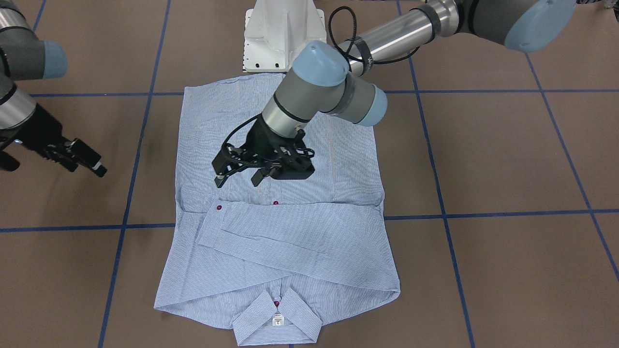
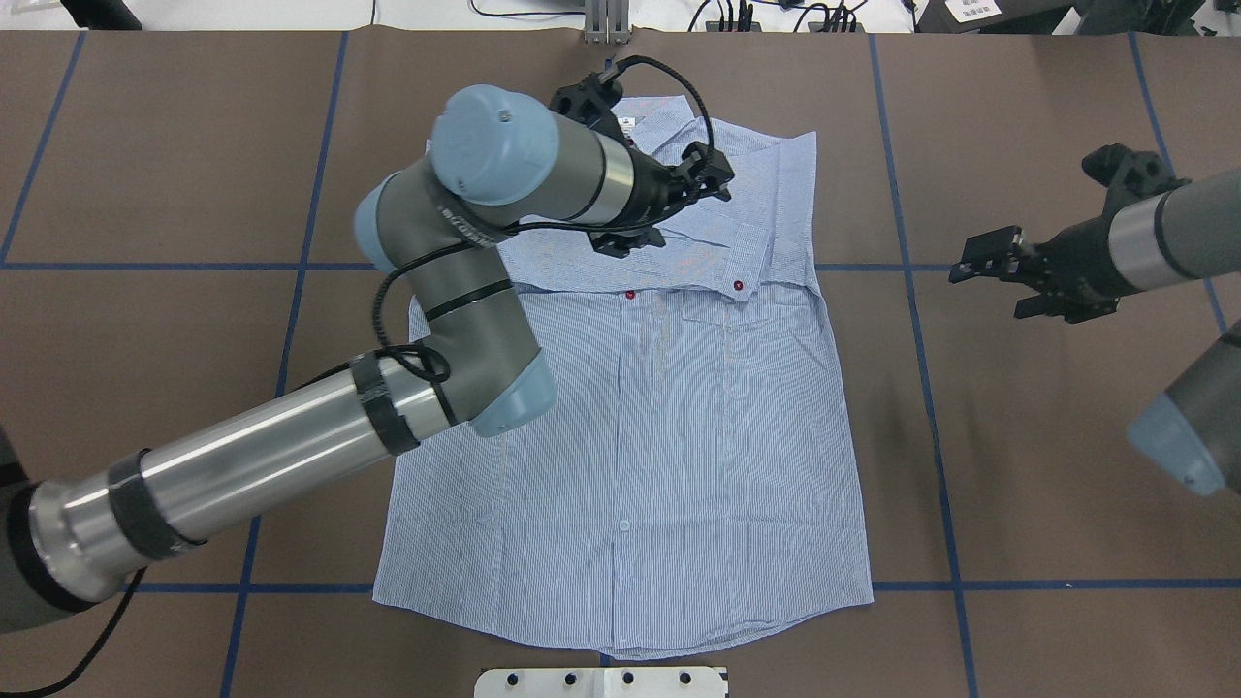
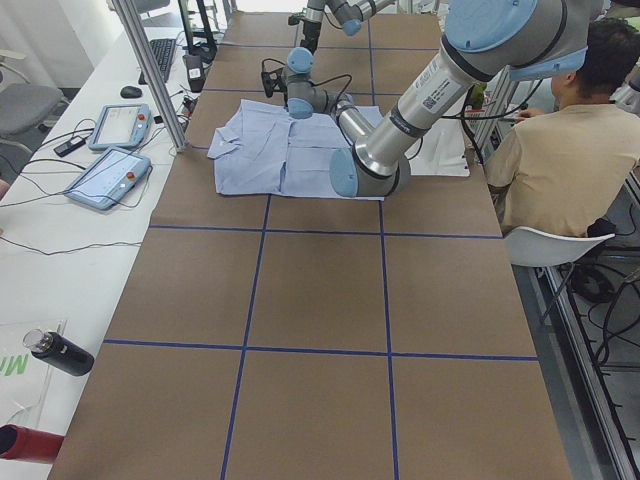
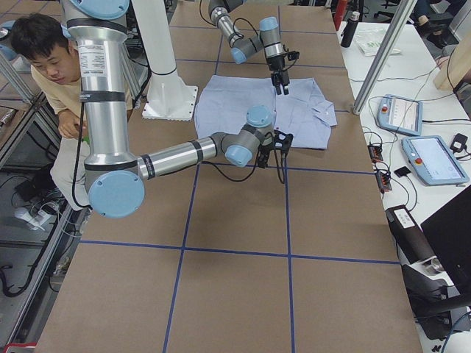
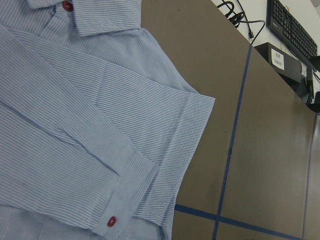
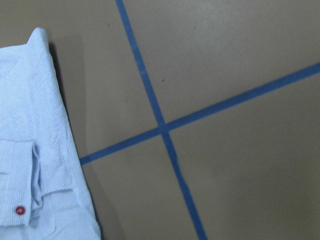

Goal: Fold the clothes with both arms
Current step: 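Lift the left gripper while the right gripper moves to the nearest hem corner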

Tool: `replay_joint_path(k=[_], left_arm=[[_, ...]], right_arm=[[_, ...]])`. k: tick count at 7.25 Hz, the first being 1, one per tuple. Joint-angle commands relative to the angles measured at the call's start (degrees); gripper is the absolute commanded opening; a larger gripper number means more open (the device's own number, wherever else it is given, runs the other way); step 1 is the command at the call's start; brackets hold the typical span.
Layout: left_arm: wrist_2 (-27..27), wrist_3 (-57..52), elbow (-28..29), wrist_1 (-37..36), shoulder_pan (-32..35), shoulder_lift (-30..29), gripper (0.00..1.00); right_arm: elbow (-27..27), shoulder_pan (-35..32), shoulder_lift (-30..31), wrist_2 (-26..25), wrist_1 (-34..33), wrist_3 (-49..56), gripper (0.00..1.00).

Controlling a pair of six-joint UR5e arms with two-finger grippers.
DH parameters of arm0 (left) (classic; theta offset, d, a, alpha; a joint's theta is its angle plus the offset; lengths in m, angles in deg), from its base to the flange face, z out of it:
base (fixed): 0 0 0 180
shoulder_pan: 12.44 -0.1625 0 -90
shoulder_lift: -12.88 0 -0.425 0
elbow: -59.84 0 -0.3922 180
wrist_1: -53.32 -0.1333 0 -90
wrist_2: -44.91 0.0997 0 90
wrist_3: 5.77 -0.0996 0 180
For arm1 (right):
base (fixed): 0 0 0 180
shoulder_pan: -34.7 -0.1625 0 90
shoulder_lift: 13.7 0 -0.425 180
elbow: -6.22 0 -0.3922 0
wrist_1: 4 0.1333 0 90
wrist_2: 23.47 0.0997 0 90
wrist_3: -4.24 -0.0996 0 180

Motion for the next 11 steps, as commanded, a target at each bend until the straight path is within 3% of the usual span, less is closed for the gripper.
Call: replay_joint_path(k=[1,2,4,5,7,11], left_arm=[[-0.7,-6.0,-14.4,-0.1,2.4,12.1,0.91],[-0.6,-7.5,-17.0,0.5,3.2,15.0,0.91],[-0.5,-7.5,-18.3,0.6,4.8,15.3,0.91],[-0.3,-7.0,-20.8,0.5,4.9,16.1,0.91],[0.0,-7.0,-23.9,0.2,4.8,17.9,0.91],[0.2,-6.9,-25.2,0.1,4.9,19.5,0.92]], right_arm=[[8.3,12.2,1.9,-11.0,0.1,-18.5,1.0],[11.9,16.4,3.6,-13.1,-0.7,-24.6,1.0],[19.4,28.7,9.8,-24.0,-0.7,-35.1,0.98],[20.4,33.3,12.0,-28.3,-0.7,-42.2,0.97],[20.3,47.4,14.3,-43.4,-4.1,-47.9,0.9],[19.0,50.1,13.8,-43.3,-6.2,-48.3,0.79]])
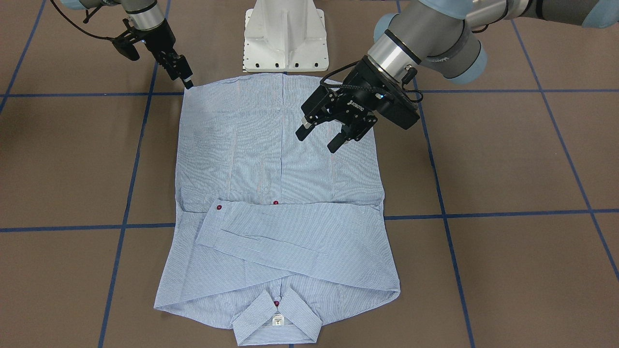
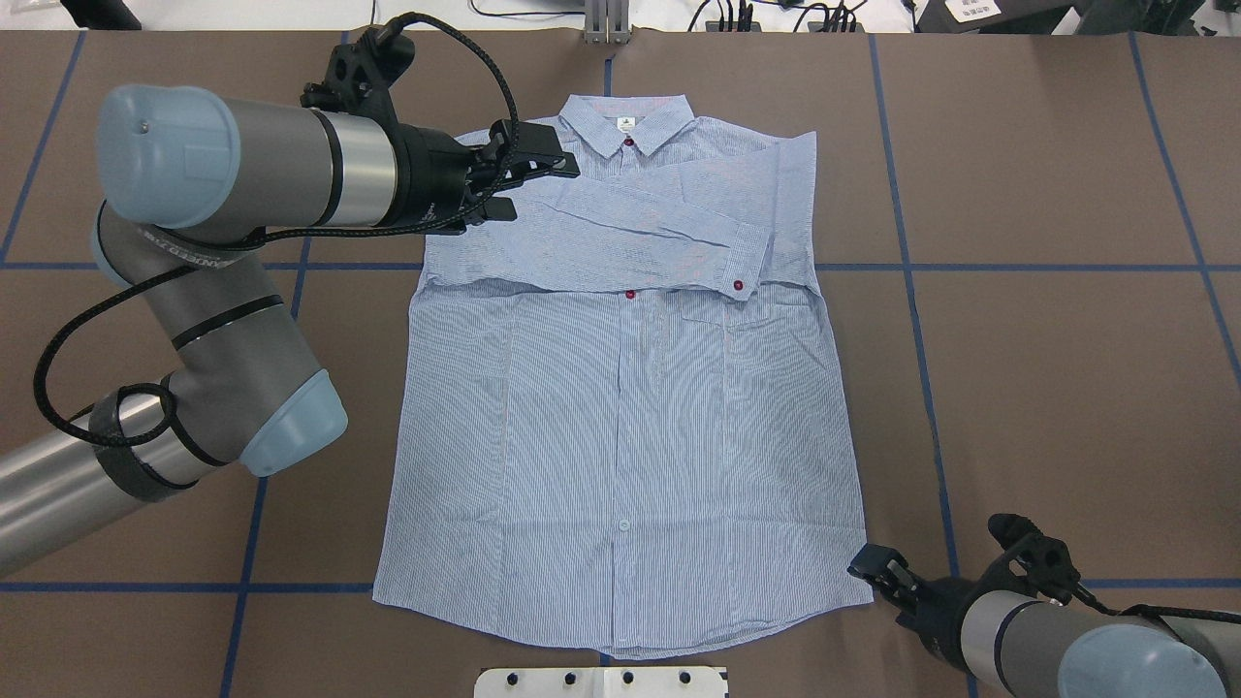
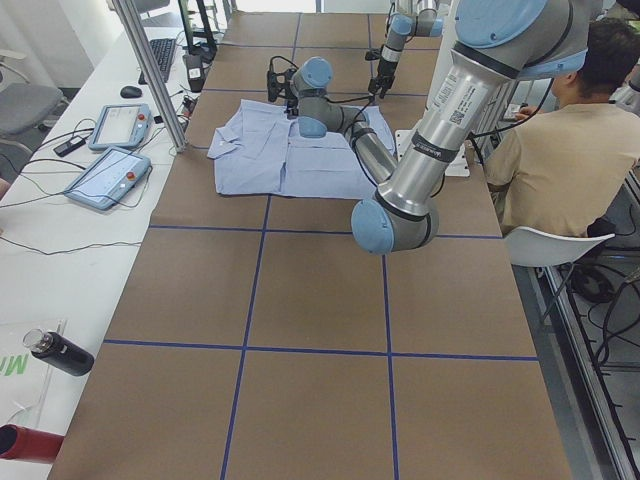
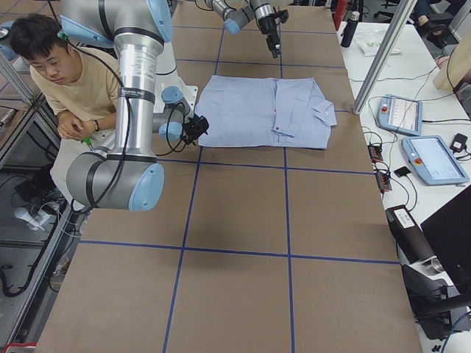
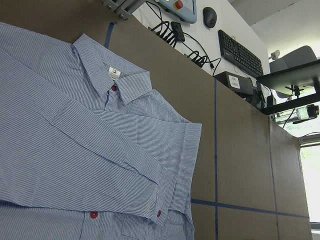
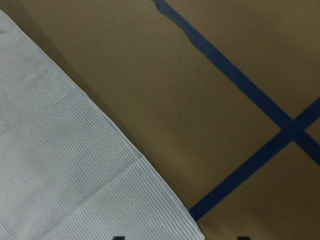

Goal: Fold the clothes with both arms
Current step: 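Lift the left gripper while the right gripper moves to the nearest hem corner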

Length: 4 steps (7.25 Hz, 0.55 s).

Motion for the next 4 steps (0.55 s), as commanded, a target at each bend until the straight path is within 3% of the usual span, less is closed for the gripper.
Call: replay_joint_path(k=[1,4], left_arm=[[0.0,0.0,-1.2,0.0,0.0,1.5,0.92],[0.1,-0.1,-1.8,0.1,0.0,2.3,0.92]], right_arm=[[-0.7,0.5,-0.8,-0.2,-0.1,0.0,0.77],[-3.5,0.5,-3.2,-0.1,0.0,0.0,0.77]])
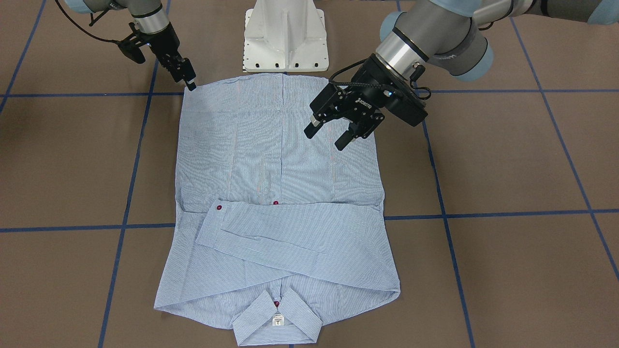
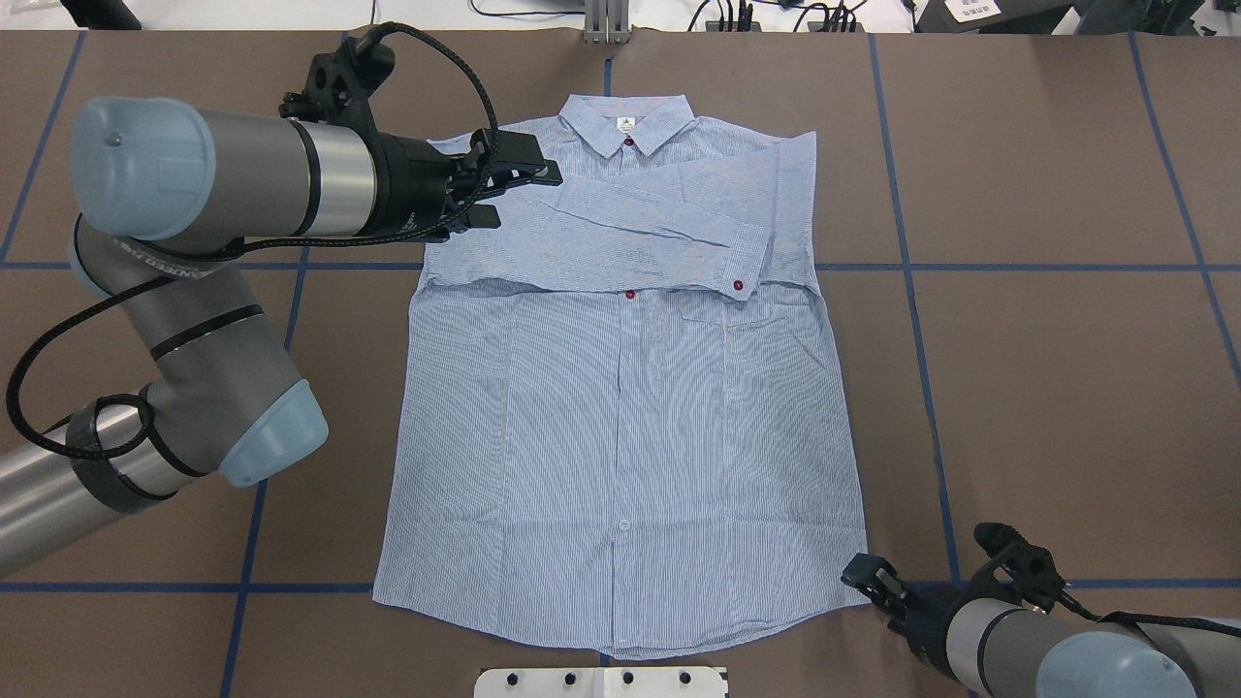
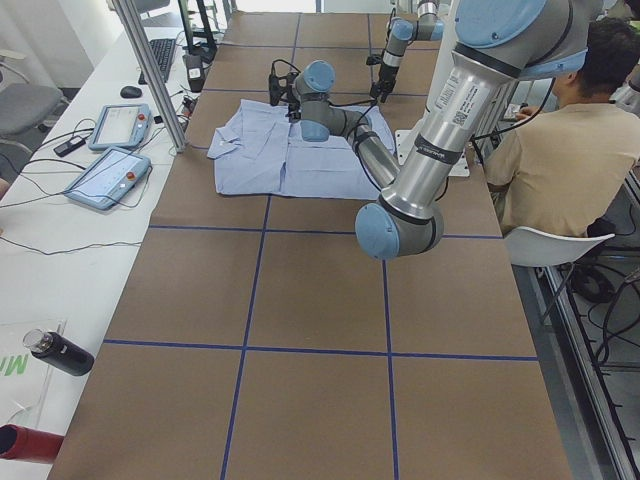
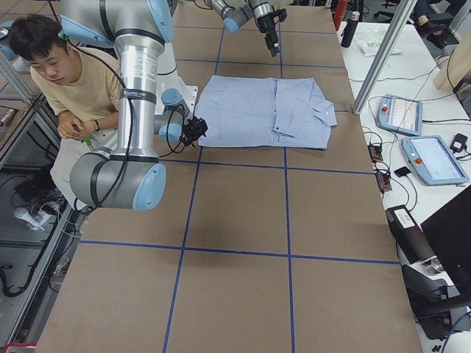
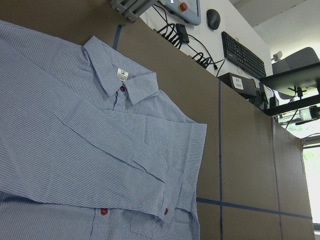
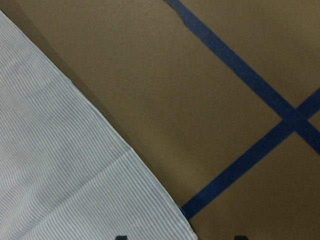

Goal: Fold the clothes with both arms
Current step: 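Lift the left gripper while the right gripper moves to the nearest hem corner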

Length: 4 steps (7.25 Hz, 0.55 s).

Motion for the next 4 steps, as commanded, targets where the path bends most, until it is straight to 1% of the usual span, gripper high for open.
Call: replay_joint_path(k=[1,2,4], left_arm=[[0.0,-0.1,-0.2,0.0,0.0,0.6,0.92],[0.0,-0.2,-0.5,0.0,0.0,0.7,0.92],[0.0,-0.2,-1.0,0.0,0.1,0.7,0.92]], right_arm=[[-0.8,-0.4,-1.4,0.0,0.0,0.0,0.77],[-1.0,-0.3,-1.4,0.0,0.0,0.1,0.74],[-1.0,-0.6,-1.0,0.0,-0.1,0.2,0.73]])
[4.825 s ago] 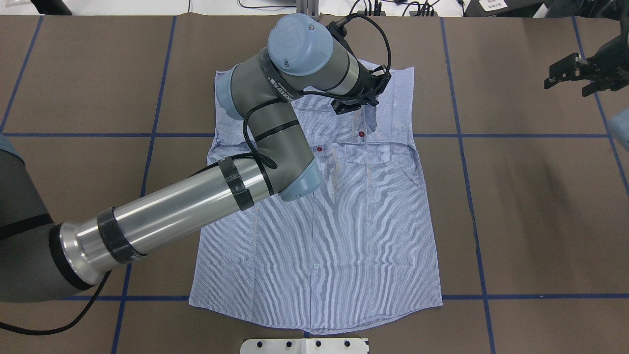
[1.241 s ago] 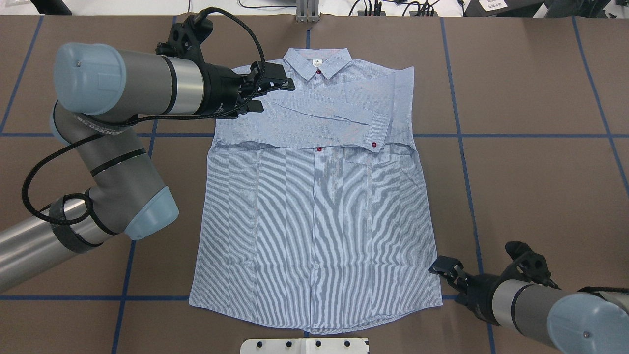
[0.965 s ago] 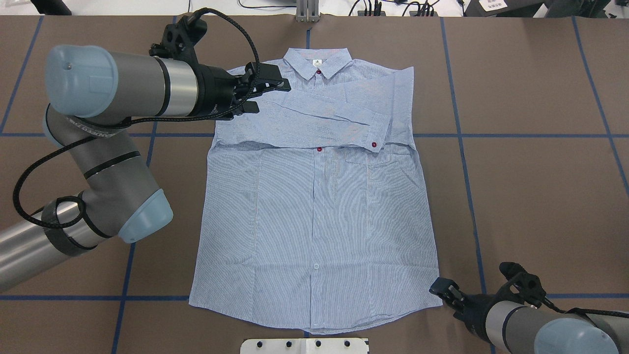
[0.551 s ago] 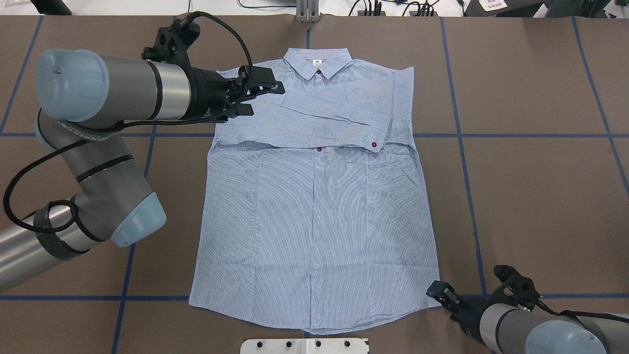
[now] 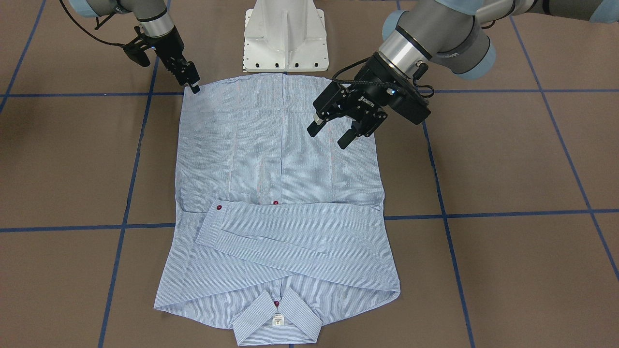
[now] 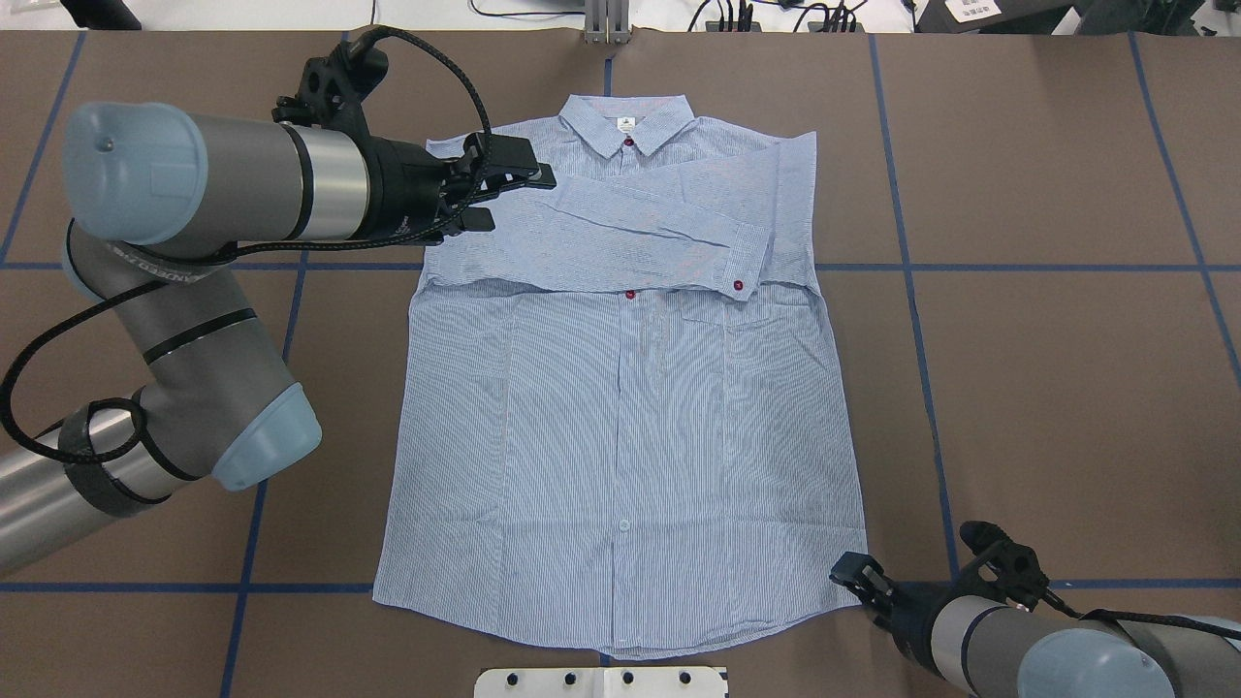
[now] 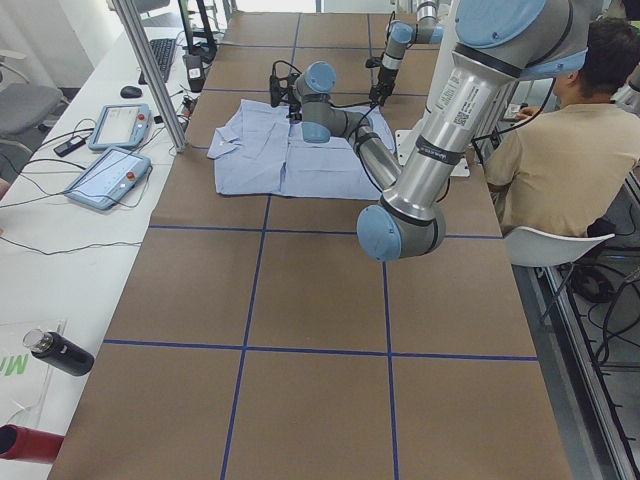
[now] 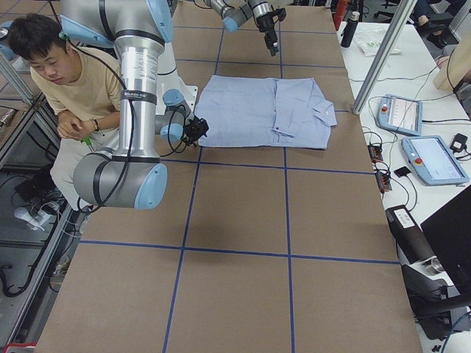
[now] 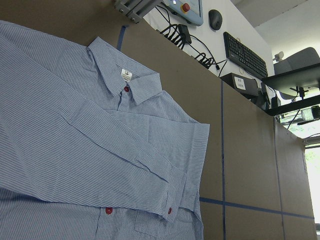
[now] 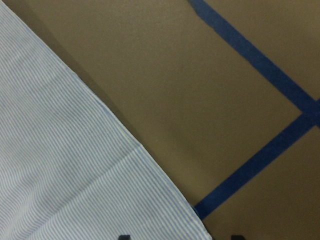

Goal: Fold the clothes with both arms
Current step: 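Lift the left gripper while the right gripper moves to the nearest hem corner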

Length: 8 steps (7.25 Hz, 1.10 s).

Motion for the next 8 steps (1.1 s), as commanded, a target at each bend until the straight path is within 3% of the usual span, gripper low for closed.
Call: replay_joint_path(k=[1,4,5,6,8], left_arm=[[0.0,0.0,-0.3,-0.1,0.1,0.0,0.92],[0.0,-0.1,-0.7,-0.1,0.2,0.0,0.91],[0.0,-0.2,-0.7,-0.1,0.2,0.1,0.91],[-0.1,-0.3,-1.1,-0.1,0.2,0.8,0.91],[-0.1,-0.3,-1.4,-0.1,0.2,0.8,0.91]], right_arm=[[-0.1,-0.1,0.3,0.0,-0.1,0.0,0.68],[0.0,-0.2,0.4,-0.2,-0.1,0.0,0.5],[0.1,-0.2,0.4,-0.3,-0.1,-0.1,0.28],[0.2,-0.3,0.6,-0.4,-0.1,-0.1,0.0],[0.2,-0.3,0.8,-0.4,-0.1,-0.1,0.0]])
